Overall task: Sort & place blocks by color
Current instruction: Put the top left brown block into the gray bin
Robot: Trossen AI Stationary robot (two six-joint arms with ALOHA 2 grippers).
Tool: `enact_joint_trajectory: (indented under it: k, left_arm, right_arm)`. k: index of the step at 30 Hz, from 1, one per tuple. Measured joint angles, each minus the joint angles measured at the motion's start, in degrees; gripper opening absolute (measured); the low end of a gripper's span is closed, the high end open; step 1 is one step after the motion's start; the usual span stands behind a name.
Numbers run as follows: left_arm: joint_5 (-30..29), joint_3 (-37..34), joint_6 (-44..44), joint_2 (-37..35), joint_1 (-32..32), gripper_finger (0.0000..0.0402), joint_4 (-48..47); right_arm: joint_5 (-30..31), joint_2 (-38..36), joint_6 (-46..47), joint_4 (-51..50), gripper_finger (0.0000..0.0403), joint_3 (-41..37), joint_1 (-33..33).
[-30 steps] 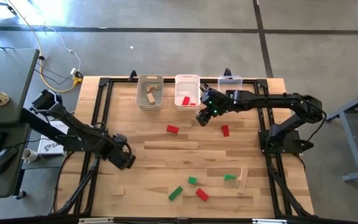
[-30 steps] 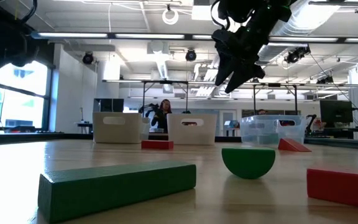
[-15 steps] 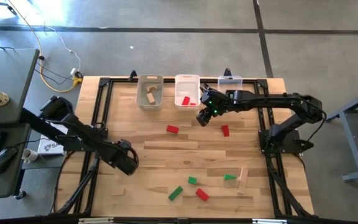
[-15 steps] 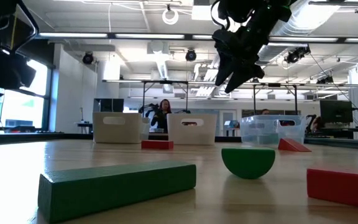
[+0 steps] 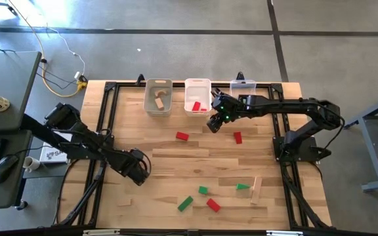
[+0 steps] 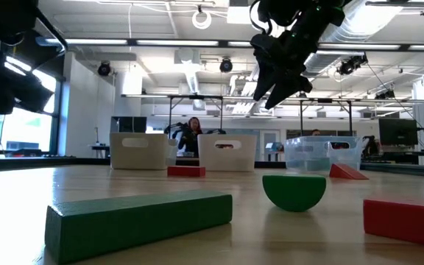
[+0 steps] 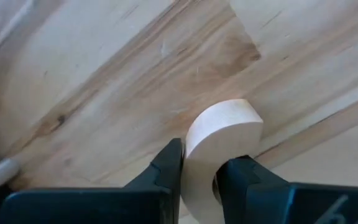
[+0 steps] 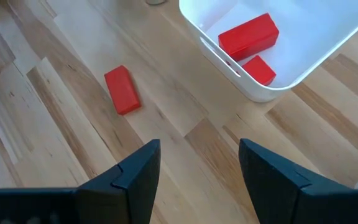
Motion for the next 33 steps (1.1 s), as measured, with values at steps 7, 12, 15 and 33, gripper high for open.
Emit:
enact_joint_trajectory:
  k: [7,12,15,33]
  left_arm:
    - [-2.88,-0.03,4.38,-3.81,3.48,0.0046,1.06]
    - [-7.84,-0.03,7.92,-8.70,7.67,0.0048,1.69]
    - [-11.20,-0.03,11.23,-11.87,11.00,0.0048,2.53]
    - [-16.20,-0.01,46.37,-21.37,39.57,0.0050,21.11]
  right_arm:
    - [-0.24,0.00,1.04,0.07,0.0204,0.00,0.41]
    - [-0.18,0.00,2.59,0.07,0.0204,0.00,1.09]
    - [-0.10,0.00,2.73,0.38,0.0204,0.00,1.81]
    - [2.92,0.00,7.09,2.59,0.0204,0.00,7.49]
